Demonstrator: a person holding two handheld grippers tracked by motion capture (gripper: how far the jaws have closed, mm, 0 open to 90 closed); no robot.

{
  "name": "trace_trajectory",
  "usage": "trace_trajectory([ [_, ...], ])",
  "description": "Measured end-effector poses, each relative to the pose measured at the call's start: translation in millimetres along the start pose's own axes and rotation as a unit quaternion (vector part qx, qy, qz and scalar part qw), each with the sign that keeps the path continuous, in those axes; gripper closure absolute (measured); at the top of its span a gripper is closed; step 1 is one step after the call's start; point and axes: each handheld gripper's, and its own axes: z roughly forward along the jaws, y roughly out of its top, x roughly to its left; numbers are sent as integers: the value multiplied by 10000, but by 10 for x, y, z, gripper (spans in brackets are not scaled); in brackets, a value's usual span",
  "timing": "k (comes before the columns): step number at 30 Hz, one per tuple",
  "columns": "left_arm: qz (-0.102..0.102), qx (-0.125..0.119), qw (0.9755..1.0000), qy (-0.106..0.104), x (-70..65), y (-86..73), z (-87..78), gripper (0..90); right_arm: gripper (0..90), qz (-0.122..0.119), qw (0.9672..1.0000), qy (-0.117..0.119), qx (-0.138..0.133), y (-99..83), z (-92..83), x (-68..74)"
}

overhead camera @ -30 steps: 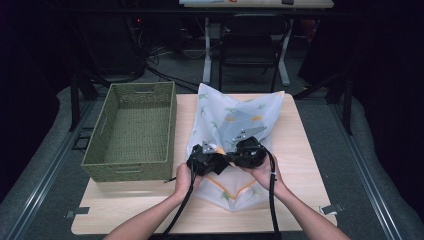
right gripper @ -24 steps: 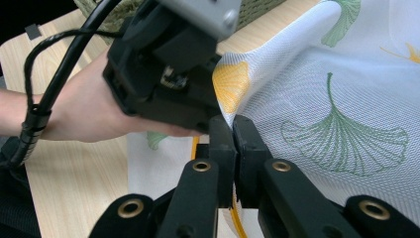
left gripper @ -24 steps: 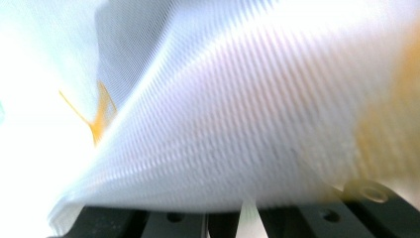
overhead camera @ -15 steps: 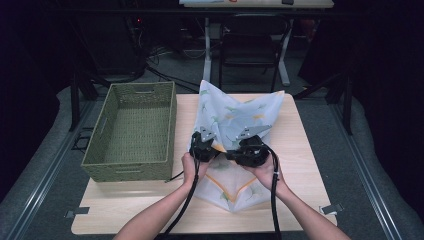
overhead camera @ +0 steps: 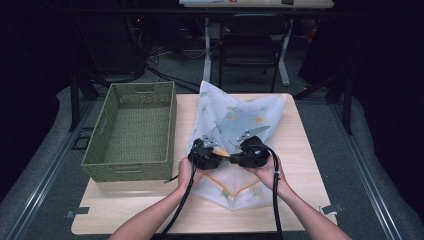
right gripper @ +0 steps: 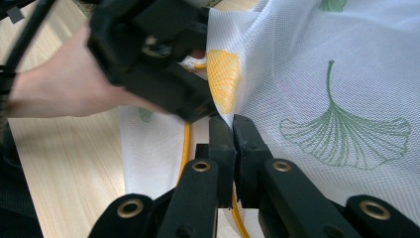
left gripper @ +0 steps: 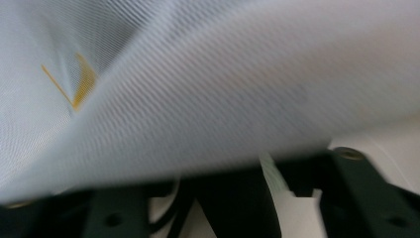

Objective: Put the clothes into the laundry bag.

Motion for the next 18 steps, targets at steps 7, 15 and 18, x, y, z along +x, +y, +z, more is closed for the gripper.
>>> trace_trajectory([
  [7, 53, 189, 9996, -212, 3, -46, -234, 232, 878, -9, 10000, -22, -43, 3, -15, -1],
  [15, -71, 152, 9998, -146, 63, -156, -524, 282, 878, -17, 10000, -29, -26, 0, -9, -17],
  [18, -199, 226, 9995, 38, 94, -197, -555, 355, 878, -38, 10000, -17, -24, 4, -1, -10],
])
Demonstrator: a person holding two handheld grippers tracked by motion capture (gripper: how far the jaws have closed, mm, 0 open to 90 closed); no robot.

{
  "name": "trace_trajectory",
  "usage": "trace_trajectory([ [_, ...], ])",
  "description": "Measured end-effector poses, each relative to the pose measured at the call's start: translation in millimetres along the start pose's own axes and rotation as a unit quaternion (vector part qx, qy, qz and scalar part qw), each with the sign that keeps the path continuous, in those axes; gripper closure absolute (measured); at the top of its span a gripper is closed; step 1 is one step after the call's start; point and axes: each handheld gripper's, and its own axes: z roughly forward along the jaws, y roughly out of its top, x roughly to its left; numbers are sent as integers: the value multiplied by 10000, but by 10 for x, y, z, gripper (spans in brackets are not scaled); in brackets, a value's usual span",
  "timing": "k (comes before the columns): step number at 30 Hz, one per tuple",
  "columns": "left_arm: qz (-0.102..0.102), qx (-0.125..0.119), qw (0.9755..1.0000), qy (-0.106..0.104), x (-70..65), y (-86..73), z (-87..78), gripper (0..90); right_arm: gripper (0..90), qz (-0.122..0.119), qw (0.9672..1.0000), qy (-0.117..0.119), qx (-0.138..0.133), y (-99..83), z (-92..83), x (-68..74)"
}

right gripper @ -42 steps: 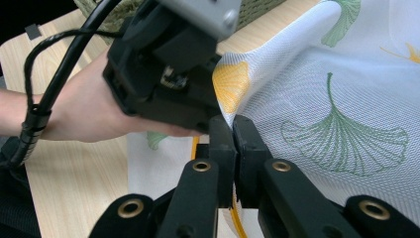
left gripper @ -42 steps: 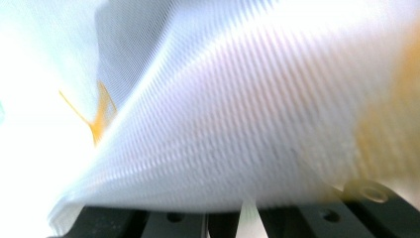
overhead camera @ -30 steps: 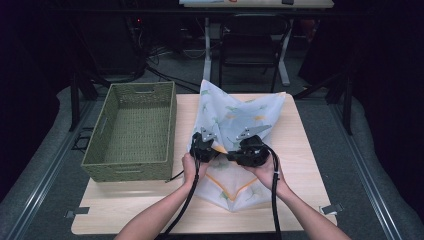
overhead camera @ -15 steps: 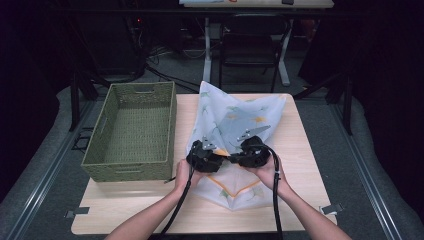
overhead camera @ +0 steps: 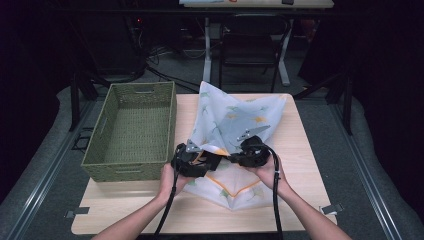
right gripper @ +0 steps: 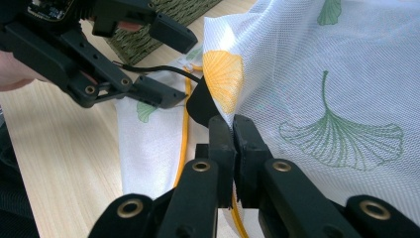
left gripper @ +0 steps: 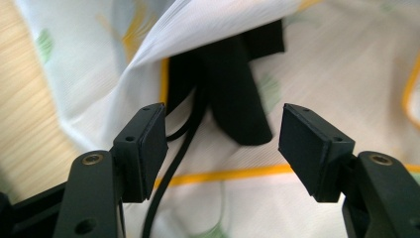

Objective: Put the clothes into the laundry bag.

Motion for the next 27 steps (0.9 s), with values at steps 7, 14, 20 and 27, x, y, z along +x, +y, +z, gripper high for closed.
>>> trace_trajectory([
  [7, -142, 336, 9983, 461, 49, -72, 89, 437, 878, -36, 10000, 0, 29, -6, 4, 3],
  [14, -369, 630, 9963, 453, 118, -199, 261, 567, 877, -71, 10000, 15, 14, -9, 3, 15],
  [20, -314, 703, 9964, 346, 146, -213, 290, 703, 877, -78, 10000, 29, 24, -14, 6, 14],
  [27, 49, 841, 9962, 210, 102, -192, 280, 870, 877, -84, 10000, 31, 26, -10, 15, 28],
])
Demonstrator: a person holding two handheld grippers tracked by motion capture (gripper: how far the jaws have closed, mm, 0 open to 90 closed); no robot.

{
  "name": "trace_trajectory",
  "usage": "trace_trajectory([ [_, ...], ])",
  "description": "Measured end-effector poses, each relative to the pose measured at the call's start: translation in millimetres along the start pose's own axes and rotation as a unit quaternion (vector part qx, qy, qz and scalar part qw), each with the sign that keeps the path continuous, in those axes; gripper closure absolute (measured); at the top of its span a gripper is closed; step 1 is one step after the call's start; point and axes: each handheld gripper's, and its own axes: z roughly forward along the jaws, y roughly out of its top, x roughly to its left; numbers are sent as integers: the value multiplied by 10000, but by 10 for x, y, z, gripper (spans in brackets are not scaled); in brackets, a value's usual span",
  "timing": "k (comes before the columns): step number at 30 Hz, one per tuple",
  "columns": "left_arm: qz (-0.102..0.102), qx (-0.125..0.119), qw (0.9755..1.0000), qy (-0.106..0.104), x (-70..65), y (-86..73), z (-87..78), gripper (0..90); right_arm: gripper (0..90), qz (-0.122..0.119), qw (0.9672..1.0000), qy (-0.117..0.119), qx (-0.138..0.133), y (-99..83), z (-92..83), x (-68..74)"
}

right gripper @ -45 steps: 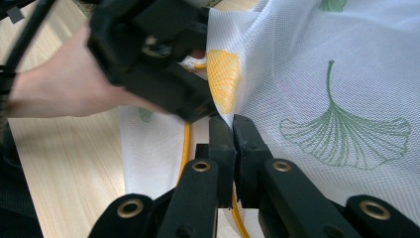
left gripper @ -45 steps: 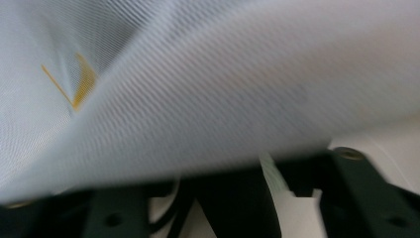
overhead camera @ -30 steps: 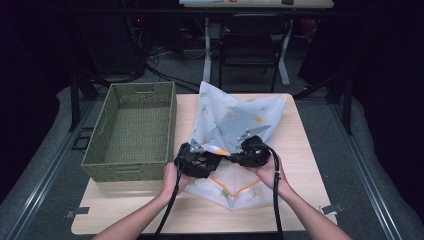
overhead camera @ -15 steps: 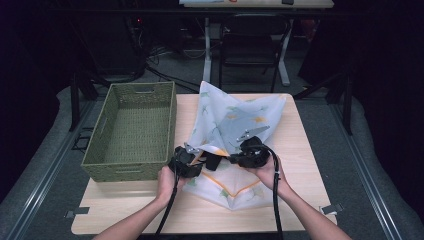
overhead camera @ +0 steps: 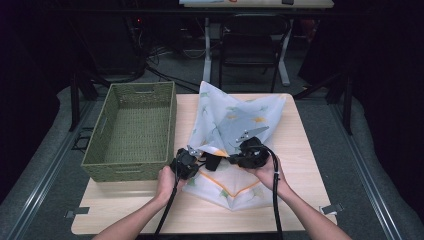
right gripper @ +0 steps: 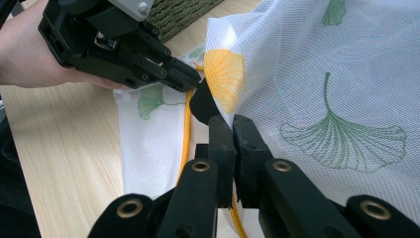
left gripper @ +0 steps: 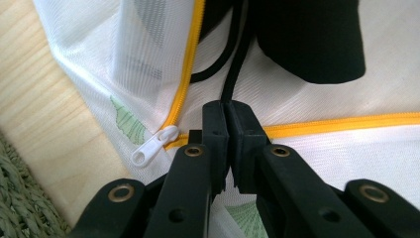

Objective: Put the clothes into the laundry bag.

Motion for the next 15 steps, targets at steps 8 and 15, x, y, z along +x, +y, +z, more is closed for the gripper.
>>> trace_trajectory([
  [8, 94, -426, 9989, -182, -34, 126, -130, 880, 877, -28, 10000, 3, -12, 6, 0, 8],
  [15, 124, -840, 9956, -399, -106, 297, -211, 880, 877, -29, 10000, 2, -73, 14, -20, 27],
])
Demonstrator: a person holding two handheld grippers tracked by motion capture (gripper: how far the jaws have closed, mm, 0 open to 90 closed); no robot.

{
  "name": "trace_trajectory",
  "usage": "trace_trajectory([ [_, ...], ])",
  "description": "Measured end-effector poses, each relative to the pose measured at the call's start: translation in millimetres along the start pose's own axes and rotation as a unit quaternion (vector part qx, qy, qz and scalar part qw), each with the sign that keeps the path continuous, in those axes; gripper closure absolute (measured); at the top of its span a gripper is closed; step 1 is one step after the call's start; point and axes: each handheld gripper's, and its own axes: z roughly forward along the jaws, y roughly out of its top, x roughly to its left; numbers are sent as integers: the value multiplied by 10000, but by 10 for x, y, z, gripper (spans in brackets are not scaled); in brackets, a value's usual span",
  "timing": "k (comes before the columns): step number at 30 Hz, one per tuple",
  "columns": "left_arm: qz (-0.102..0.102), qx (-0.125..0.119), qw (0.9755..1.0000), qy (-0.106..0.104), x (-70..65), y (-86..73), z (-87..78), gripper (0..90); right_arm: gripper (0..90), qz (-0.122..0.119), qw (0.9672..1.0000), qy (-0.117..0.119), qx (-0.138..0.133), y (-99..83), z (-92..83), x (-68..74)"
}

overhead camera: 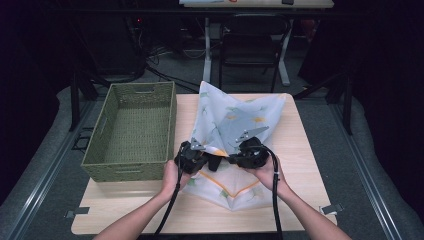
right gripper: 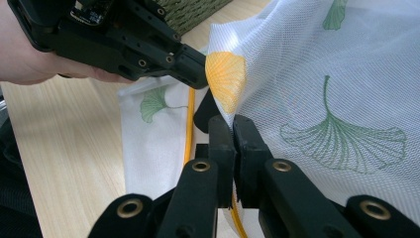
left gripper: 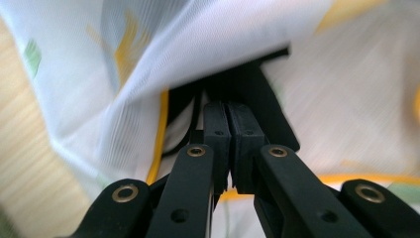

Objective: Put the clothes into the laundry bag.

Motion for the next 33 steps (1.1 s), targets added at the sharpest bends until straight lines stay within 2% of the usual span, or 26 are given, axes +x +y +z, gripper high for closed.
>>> trace_trajectory([
  [3, -20, -188, 9997, -155, -20, 92, 22, 880, 877, -6, 10000, -11, -46, 4, -18, -4],
  [7, 4, -322, 9992, -238, -42, 186, 46, 880, 877, 20, 10000, -30, -84, 8, -31, -3],
  [12, -30, -594, 9977, -311, -51, 277, 55, 880, 878, 53, 9998, -49, -180, 10, -57, -14],
  [18, -78, -934, 9952, -286, -74, 355, 81, 881, 878, 105, 9994, -89, -313, 26, -95, -22],
  [19, -60, -888, 9956, -310, -76, 369, 80, 881, 878, 116, 9993, -101, -333, 27, -101, -21],
  [20, -54, -974, 9948, -280, -82, 374, 86, 880, 878, 118, 9993, -103, -341, 27, -102, -21],
  [25, -29, -1108, 9935, -260, -120, 407, 123, 880, 878, 139, 9991, -125, -386, 28, -103, -22],
  [29, -20, -1045, 9941, -284, -126, 391, 146, 879, 878, 130, 9993, -98, -338, 25, -95, -26],
  [33, -39, -950, 9950, -299, -128, 303, 193, 875, 877, 168, 9994, -48, -302, 17, -91, -37],
])
